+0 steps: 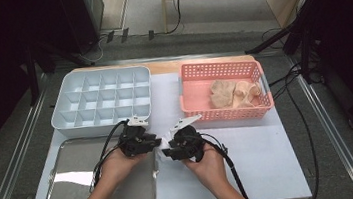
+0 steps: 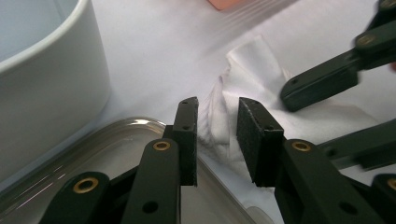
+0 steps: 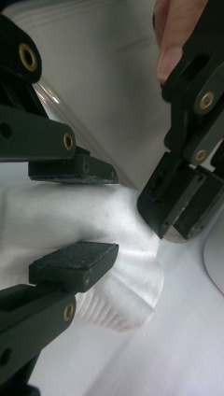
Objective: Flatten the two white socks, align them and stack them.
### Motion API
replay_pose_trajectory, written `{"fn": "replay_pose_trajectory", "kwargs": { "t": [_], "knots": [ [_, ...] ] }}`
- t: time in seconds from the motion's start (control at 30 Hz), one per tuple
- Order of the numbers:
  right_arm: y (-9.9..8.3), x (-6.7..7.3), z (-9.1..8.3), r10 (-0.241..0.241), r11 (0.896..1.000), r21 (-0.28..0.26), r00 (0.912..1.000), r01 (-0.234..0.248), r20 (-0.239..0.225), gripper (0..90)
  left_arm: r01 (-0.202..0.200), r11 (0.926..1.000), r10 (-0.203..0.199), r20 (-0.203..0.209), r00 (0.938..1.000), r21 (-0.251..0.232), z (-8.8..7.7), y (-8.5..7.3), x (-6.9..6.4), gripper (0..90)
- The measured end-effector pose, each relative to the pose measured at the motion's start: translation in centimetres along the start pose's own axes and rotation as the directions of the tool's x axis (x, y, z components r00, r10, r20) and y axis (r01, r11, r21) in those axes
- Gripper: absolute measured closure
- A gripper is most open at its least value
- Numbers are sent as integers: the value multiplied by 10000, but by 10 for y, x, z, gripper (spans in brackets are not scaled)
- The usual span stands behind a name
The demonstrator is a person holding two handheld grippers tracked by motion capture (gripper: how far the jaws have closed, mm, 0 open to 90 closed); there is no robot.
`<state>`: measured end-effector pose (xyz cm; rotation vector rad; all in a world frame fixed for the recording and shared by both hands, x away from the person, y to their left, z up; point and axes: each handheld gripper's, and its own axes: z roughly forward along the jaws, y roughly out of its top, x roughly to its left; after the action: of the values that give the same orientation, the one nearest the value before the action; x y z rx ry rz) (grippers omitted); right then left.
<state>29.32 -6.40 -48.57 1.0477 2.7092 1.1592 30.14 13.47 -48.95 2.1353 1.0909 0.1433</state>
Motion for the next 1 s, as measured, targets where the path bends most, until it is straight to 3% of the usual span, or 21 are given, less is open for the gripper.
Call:
{"fn": "replay_pose_trajectory", "kwargs": {
  "t": [0.17, 0.3, 0.33, 0.5, 0.77, 0.9, 1.0],
  "knots": [
    [0, -5, -23, 251, 9987, -445, 9996, -255, -98, 659, 12, 10000, -12, 51, 10000, 16, 0, 0, 2, 700],
    [-2, -13, -35, 580, 9966, -584, 9983, -576, 55, 811, 7, 10000, -7, 80, 10000, 32, 0, 0, 3, 699],
    [-4, -15, -34, 681, 9968, -435, 9976, -675, 143, 844, 46, 10000, -46, 93, 9999, 17, 0, 0, 3, 699],
    [-9, -13, -25, 807, 9967, -109, 9967, -808, -42, 844, 111, 9999, -111, 111, 9999, -7, -1, 0, 4, 699],
    [-13, -4, -8, 509, 9983, 270, 9987, -510, 56, 815, 128, 9996, -125, 118, 9999, -263, -6, 5, 3, 696],
    [-14, -1, -1, 306, 9988, 384, 9994, -313, 184, 815, 140, 9977, -119, 329, 9994, -667, -9, 8, -2, 632],
    [-15, 1, 2, 206, 9991, 373, 9994, -216, 269, 815, 104, 9978, -72, 492, 9988, -651, -6, 9, -5, 573]
  ]
}}
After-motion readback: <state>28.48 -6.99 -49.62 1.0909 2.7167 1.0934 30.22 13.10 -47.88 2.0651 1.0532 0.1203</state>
